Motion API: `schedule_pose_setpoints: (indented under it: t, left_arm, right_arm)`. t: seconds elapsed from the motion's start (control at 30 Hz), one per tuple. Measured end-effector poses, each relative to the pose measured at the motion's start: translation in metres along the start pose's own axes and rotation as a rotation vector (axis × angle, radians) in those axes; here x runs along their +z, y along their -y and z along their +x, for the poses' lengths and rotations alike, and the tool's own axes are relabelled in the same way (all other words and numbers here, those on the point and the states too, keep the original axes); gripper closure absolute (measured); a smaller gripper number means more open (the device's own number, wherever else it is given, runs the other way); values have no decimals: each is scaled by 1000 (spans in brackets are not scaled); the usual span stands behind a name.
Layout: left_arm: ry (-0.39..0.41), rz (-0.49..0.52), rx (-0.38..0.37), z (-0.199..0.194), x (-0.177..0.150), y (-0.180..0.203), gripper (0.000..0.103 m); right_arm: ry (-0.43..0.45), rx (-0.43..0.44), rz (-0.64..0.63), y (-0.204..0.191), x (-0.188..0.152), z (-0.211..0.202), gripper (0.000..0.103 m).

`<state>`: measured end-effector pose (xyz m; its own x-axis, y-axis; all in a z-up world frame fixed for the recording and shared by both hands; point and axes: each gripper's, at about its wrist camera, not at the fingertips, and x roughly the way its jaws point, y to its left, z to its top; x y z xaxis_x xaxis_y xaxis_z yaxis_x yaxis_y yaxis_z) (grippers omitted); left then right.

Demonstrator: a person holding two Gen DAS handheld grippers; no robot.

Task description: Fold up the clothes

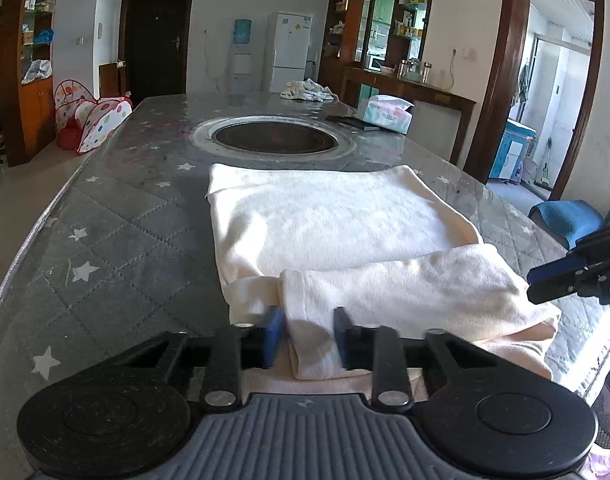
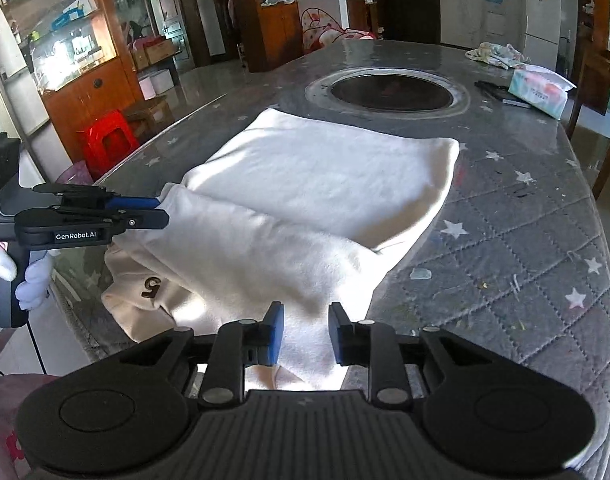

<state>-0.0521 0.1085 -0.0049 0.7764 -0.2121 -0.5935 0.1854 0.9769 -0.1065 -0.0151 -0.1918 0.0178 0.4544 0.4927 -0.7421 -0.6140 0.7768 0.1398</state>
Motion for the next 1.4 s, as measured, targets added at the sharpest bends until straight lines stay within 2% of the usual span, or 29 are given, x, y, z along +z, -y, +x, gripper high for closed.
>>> schedule_pose_setpoints:
  t: [0.07, 0.13, 0.3, 0.43, 0.73, 0.93, 1.07, 1.2, 1.4]
  left_arm:
    - [6, 1, 11, -1, 1, 0, 96]
    - [25, 1, 14, -6, 4, 1, 100]
    - [105, -8, 16, -24, 21, 0, 101]
    - [134, -3, 41, -31, 27, -1, 101]
    - [30, -19, 38, -12, 12, -7, 100]
    - [-19, -2, 70, -8, 4, -13, 95]
    - [18, -5, 73, -17, 14, -14, 94]
    - [40, 3, 27, -15, 26, -8, 94]
    - [-13, 30, -4, 15, 25, -3, 94]
  right_arm:
    - [-2, -1, 5, 1, -1, 1, 78]
    - [-2, -1, 4, 0, -1, 2, 78]
    - [14, -2, -24, -6, 2, 2, 74]
    - [27, 6, -55, -12, 3, 3, 71]
    - [25, -3, -50, -7, 4, 8, 70]
    - [-42, -16, -95, -10, -3, 17, 71]
    - [2, -23, -113, -11, 10, 11, 71]
    - [54, -26, -127, -11, 29, 18, 71]
    - [32, -29, -120, -7, 36, 49, 71]
